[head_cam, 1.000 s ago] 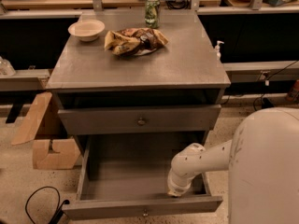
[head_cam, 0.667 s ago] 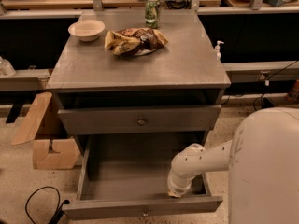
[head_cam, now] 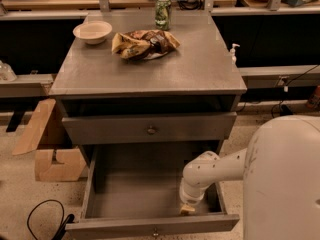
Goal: Open middle drawer
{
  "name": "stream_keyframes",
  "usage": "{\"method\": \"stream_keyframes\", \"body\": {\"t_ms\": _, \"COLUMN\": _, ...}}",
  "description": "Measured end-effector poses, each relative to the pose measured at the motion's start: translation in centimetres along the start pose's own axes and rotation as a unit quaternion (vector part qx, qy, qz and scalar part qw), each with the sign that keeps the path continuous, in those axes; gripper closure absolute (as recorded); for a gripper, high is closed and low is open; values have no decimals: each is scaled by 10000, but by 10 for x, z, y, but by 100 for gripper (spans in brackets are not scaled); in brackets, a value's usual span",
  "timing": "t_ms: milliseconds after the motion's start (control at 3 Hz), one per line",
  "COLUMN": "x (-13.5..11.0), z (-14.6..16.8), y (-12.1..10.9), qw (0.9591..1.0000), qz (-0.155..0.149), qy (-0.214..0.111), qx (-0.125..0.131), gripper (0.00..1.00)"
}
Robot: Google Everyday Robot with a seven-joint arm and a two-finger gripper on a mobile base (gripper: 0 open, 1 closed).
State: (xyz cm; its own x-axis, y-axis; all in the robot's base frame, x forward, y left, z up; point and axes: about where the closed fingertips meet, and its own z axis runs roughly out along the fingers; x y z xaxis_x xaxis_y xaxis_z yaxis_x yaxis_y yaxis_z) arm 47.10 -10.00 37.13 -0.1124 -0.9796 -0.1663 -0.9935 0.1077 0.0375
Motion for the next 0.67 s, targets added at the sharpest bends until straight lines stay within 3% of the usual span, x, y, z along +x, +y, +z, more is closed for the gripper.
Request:
{"method": "stream_keyframes", "body": {"t_ms": 333, "x": 0, "z": 0, "y": -1, "qw": 10000, "qz": 0, "qy": 0, "qx": 0, "gripper": 3}}
{"method": "stream_keyframes", "body": {"t_ms": 667, "x": 0, "z": 0, "y": -2, "qw": 10000, "qz": 0, "qy": 0, "qx": 0, "gripper": 25}}
